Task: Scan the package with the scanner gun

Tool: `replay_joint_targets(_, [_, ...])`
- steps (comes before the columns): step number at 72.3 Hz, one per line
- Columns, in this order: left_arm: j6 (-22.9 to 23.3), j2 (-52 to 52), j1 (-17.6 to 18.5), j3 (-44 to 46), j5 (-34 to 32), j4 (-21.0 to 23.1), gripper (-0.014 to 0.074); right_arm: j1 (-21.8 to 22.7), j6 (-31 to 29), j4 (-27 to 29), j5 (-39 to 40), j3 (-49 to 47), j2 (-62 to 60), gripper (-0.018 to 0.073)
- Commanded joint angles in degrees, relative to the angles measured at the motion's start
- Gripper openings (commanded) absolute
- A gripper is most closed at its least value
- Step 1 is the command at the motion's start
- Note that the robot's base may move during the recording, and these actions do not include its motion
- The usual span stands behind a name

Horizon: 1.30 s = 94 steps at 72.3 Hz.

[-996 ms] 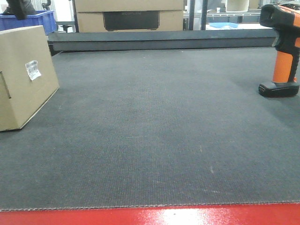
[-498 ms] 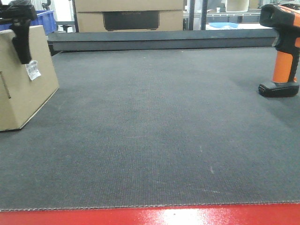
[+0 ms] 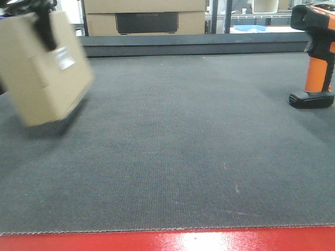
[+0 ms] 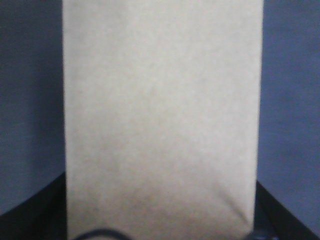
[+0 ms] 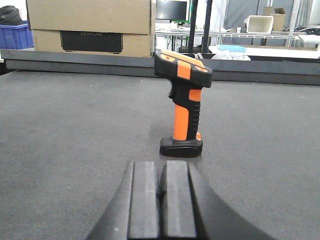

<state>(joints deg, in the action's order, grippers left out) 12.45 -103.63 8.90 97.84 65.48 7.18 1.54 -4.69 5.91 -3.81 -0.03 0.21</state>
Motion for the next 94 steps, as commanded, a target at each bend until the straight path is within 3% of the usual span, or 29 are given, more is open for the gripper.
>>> replay_joint_targets(1, [1.88, 0.53, 3.44, 1.19, -1.8, 5.18, -0.0111, -0.01, 0.01, -0.31, 0.82, 0.03, -0.21, -0.0168])
replay_joint_targets(13, [10.19, 0.42, 10.37, -1.04, -11.32, 4.39, -0.0111, -0.01, 0.01, -0.31, 0.82, 0.03, -0.21, -0.0168])
replay_joint_targets(24, [13.63, -0.49, 12.85, -1.94, -14.76, 4.39, -0.0111, -0.01, 0.01, -0.31, 0.82, 0.03, -0.21, -0.0168])
replay_joint_targets(42, [13.01, -4.28, 13.12, -1.94, -14.11, 11.25, -0.0111, -0.01, 0.01, -0.31, 0.82, 0.03, -0.21, -0.0168])
replay_joint_targets(55, [11.63, -4.53, 13.12, -1.94, -13.28, 11.74, -0.0111, -0.01, 0.01, -0.31, 5.35, 0.03, -0.21, -0.0168])
replay_joint_targets(64, [10.56, -4.53, 13.12, -1.94, -12.19, 11.74, -0.0111, -0.01, 0.01, -0.31, 0.25, -5.71, 0.61, -0.0168])
replay_joint_targets(85, [9.06, -4.53, 13.12, -1.94, -12.19, 11.74, -0.0111, -0.01, 0.01, -0.83, -2.76, -18.66, 23.23, -0.0168])
replay_joint_targets(94, [8.47, -4.53, 13.12, -1.94, -12.19, 11.74, -0.0111, -0.01, 0.01, -0.83, 6.93, -20.68, 35.82, -0.0168])
